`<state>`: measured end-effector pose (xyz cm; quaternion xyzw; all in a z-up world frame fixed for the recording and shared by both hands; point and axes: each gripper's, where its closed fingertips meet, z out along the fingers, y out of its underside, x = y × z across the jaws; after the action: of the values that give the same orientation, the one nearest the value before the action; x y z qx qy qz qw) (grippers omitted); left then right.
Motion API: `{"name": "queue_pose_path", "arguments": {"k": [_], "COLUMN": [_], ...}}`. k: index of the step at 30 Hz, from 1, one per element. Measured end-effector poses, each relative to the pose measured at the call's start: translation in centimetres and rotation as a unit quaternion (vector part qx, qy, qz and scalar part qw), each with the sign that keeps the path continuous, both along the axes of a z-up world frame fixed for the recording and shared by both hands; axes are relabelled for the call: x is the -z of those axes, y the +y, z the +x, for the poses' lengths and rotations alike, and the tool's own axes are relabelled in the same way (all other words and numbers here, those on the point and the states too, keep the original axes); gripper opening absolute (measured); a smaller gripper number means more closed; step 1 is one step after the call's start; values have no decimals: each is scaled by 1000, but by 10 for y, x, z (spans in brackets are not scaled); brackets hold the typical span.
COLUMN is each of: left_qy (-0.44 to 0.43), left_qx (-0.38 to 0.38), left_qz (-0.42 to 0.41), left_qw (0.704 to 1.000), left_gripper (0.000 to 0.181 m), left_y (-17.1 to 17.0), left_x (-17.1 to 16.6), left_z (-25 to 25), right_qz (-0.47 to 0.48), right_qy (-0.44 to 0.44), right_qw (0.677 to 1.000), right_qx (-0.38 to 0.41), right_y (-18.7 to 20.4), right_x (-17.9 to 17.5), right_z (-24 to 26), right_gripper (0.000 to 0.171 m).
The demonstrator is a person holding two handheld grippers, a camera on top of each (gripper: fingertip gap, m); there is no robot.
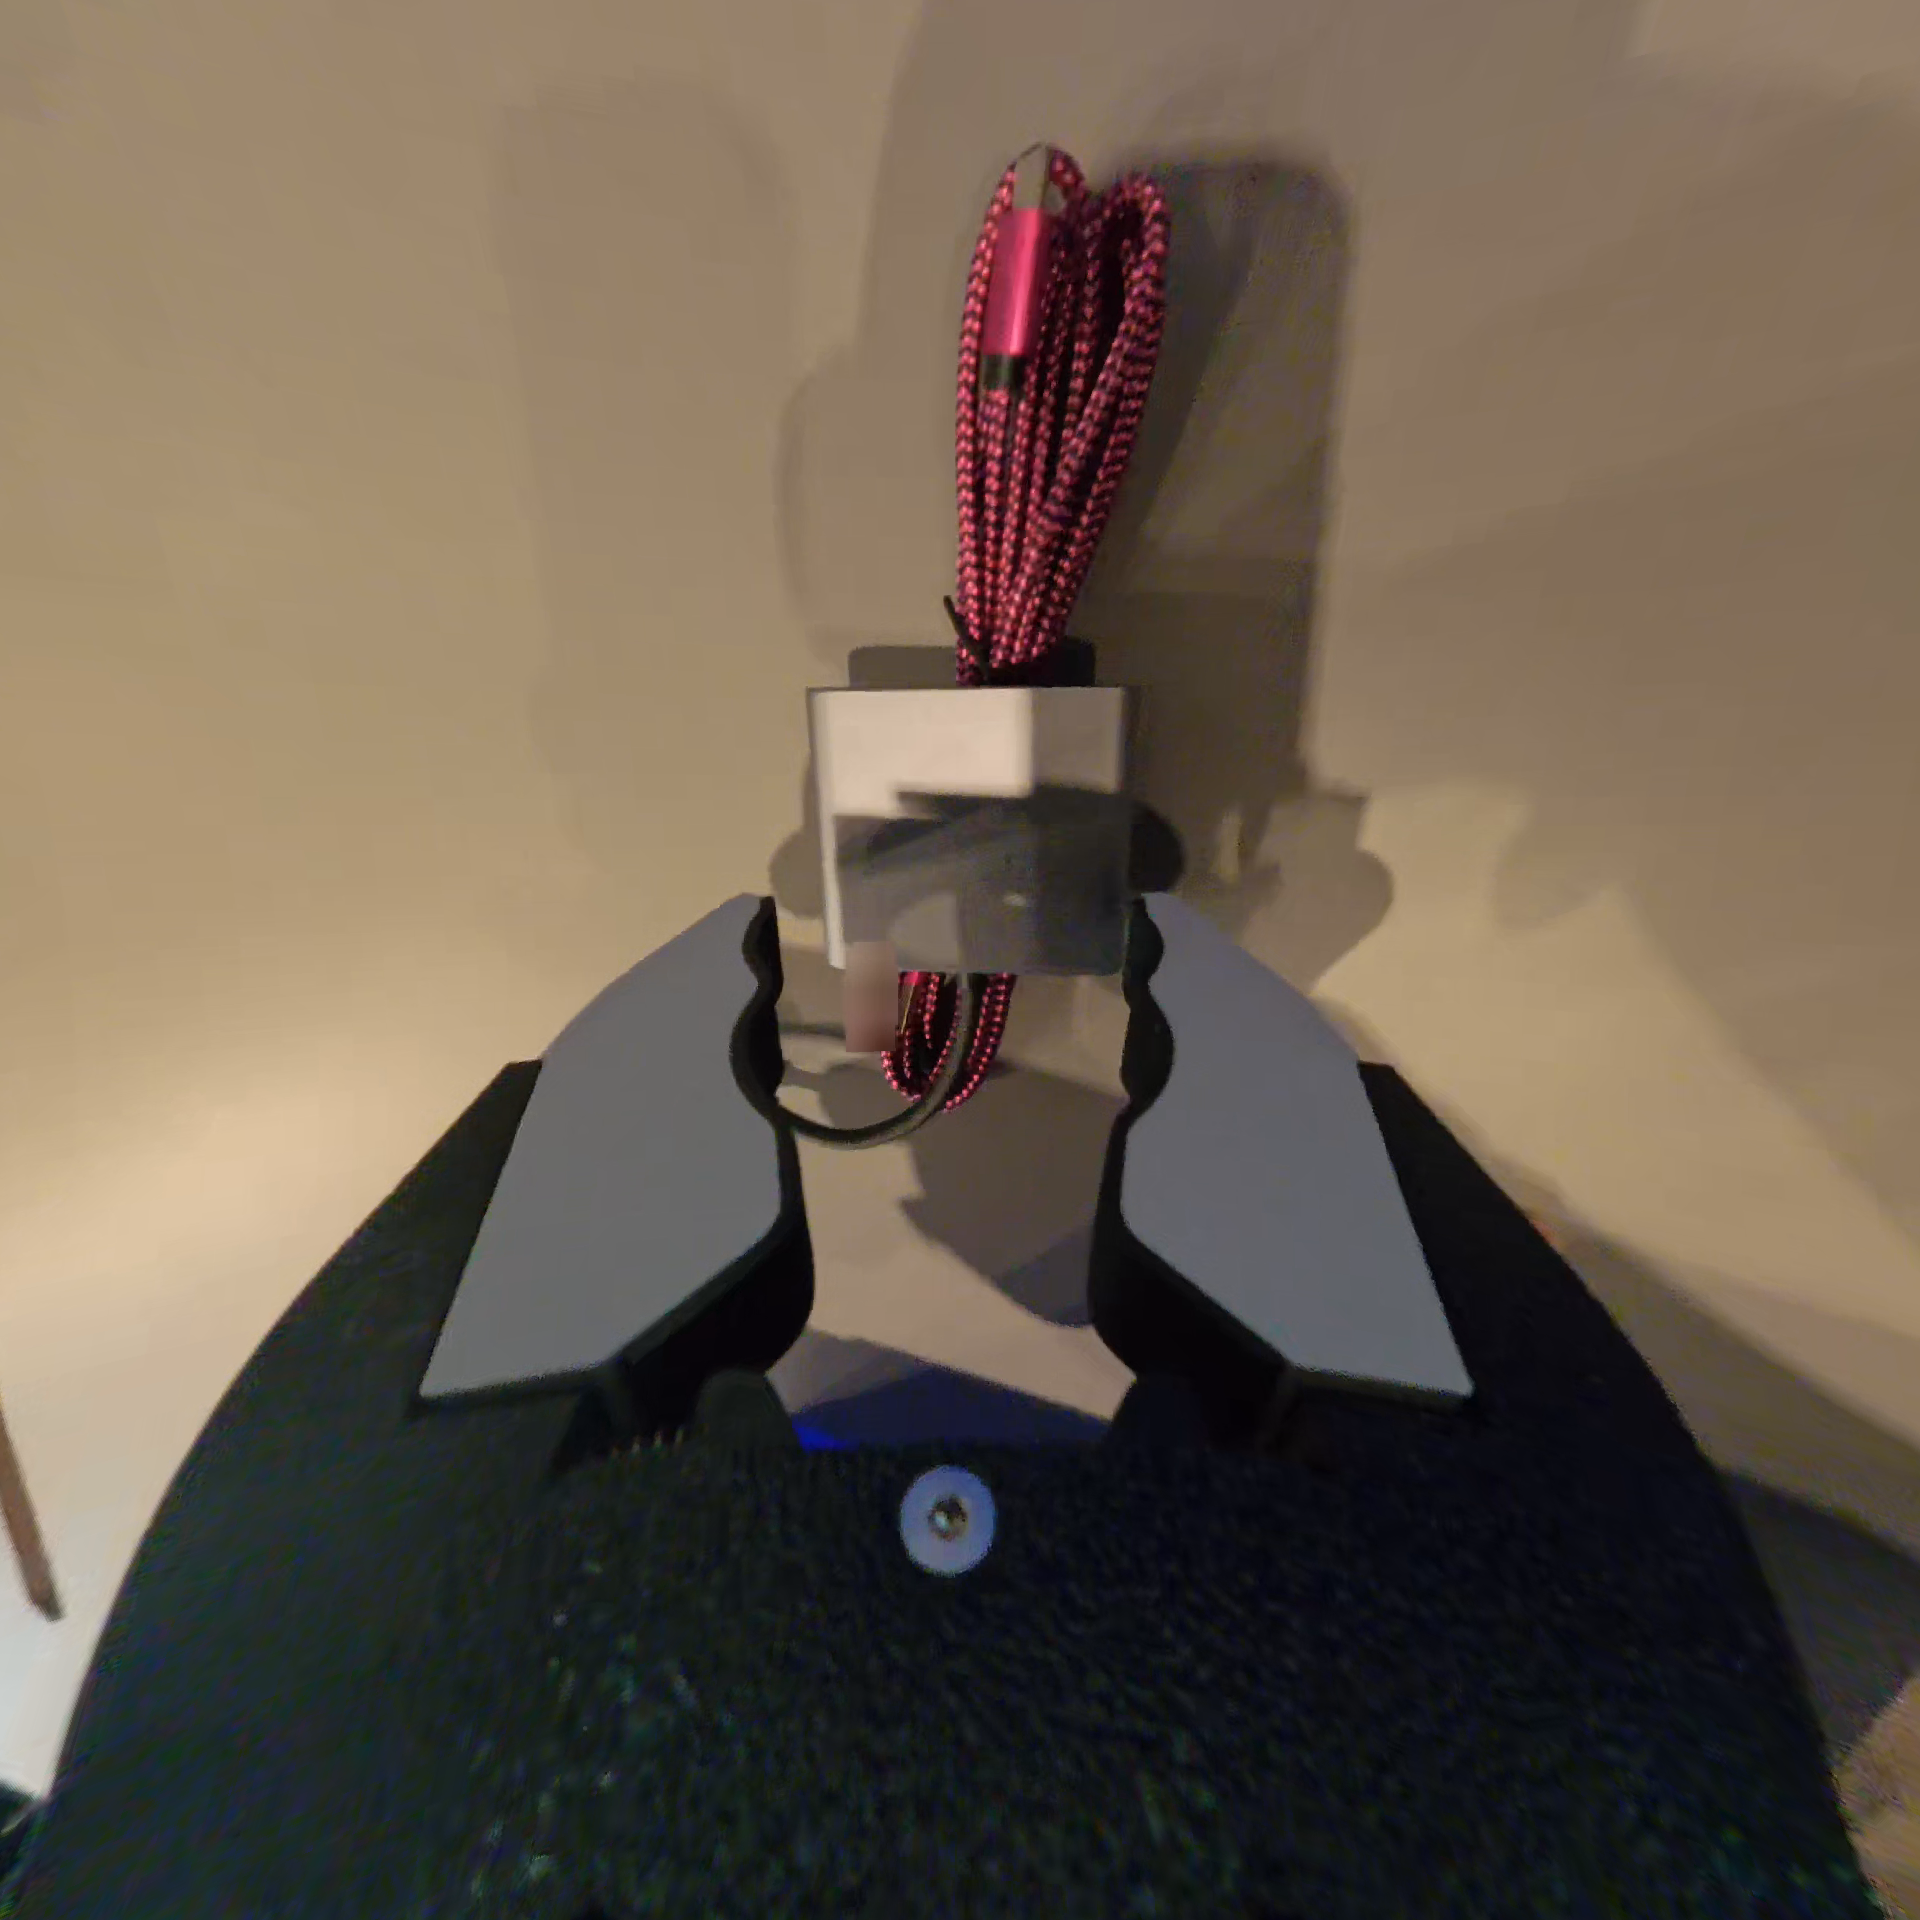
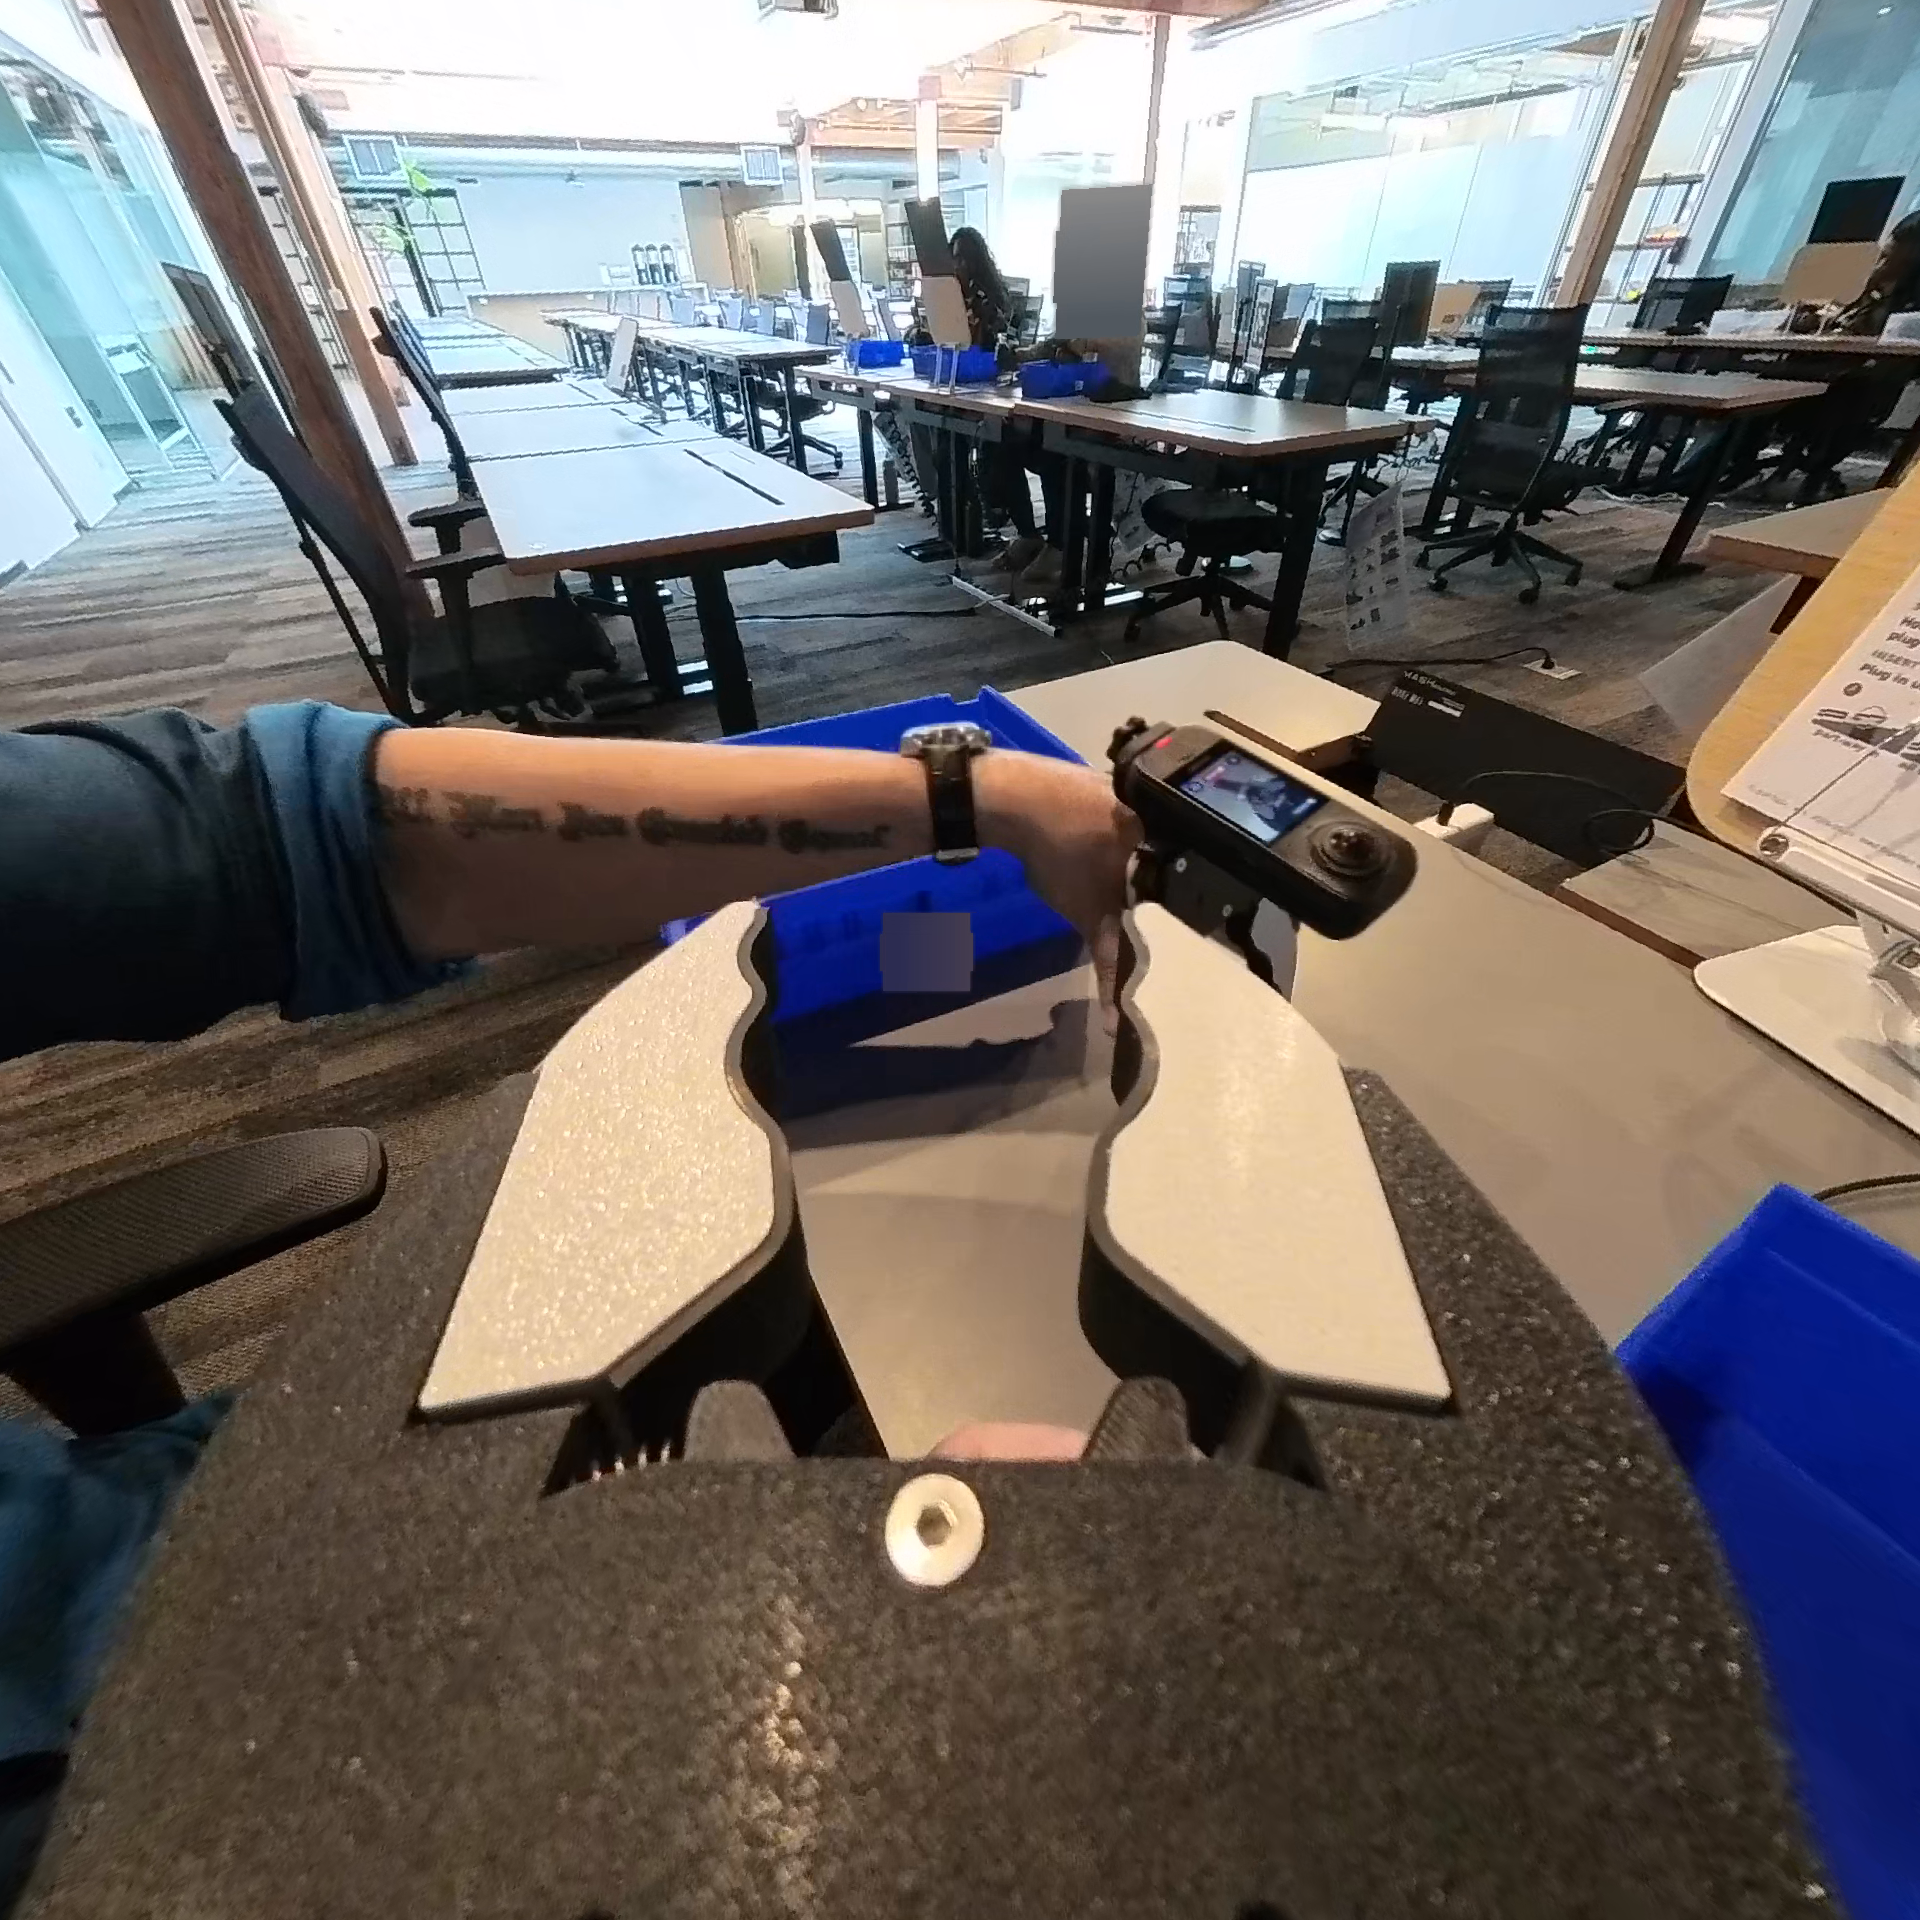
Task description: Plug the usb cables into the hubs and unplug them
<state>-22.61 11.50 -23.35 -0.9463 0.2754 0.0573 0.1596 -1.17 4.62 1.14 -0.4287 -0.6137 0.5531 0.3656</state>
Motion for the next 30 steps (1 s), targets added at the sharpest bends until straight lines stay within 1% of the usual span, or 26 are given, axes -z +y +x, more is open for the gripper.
{"name": "queue_pose_path", "arguments": {"k": [4,7,10,12,16,19,22,28,30], "left_qy": [38,77,164,215,272,298,325,353,364], "left_qx": [22,33,28,25,0,-10,-5,-16,-22], "left_qz": [38,89,128,137,145,147,157,169,174], "left_qw": [998,993,978,967,951,943,933,920,915], "left_gripper": [62,62,69,70,83,84,76,50,45], "left_y": [-5,-6,-6,-7,-6,-3,-1,2,4], "left_x": [-12,-15,-13,-9,-5,-4,-3,5,6], "left_z": [10,22,21,18,12,11,14,18,16], "right_qz": [-1,0,0,1,4,6,6,6,7], "right_qy": [1,2,1,1,4,8,12,16,17], "right_qw": [1000,1000,1000,1000,1000,1000,1000,1000,1000], "right_qx": [1,0,-2,-3,-3,-2,-1,-3,-4], "right_y": [0,0,-2,-3,-6,-7,-6,-6,-7], "right_x": [-1,-1,-1,-1,-4,-6,-9,-12,-13], "right_z": [1,1,0,0,1,3,5,8,9], "right_gripper": [61,61,61,61,61,61,61,61,61]}}
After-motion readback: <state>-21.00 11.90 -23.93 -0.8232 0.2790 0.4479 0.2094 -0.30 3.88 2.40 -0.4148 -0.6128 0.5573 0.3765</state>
